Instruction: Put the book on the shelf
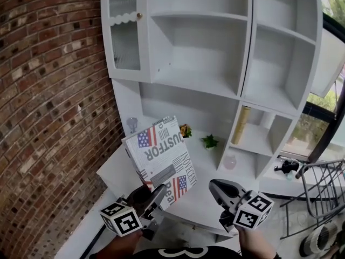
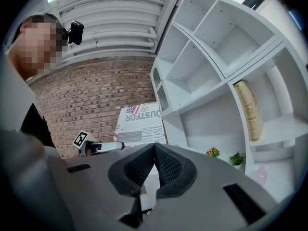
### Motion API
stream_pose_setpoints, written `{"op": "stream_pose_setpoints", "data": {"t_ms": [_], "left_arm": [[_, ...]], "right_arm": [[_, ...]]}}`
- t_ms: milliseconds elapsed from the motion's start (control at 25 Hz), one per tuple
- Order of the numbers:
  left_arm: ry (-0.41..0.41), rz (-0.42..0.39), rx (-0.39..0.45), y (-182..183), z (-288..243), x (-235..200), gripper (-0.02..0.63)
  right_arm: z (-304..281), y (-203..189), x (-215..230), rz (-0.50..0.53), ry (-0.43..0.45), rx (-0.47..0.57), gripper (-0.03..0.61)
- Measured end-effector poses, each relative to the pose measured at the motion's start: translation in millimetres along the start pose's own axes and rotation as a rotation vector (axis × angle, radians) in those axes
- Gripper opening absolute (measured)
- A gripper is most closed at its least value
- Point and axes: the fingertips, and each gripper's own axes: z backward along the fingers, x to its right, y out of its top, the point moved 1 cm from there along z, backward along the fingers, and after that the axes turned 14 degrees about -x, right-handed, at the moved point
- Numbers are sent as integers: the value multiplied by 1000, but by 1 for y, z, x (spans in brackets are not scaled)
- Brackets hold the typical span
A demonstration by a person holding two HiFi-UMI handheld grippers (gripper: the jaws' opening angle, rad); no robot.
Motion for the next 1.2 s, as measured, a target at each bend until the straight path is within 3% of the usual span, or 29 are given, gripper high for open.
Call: {"op": "stream_pose_setpoints", "data": {"t_ms": [600, 1200], "left_arm": [[11, -182, 57, 100, -113, 1, 148], [29, -369, 115, 188, -126, 4, 147]], "right_arm": [[-4, 53, 105, 7, 2, 74, 11], [-9, 76, 109, 44, -39, 121, 11]]}}
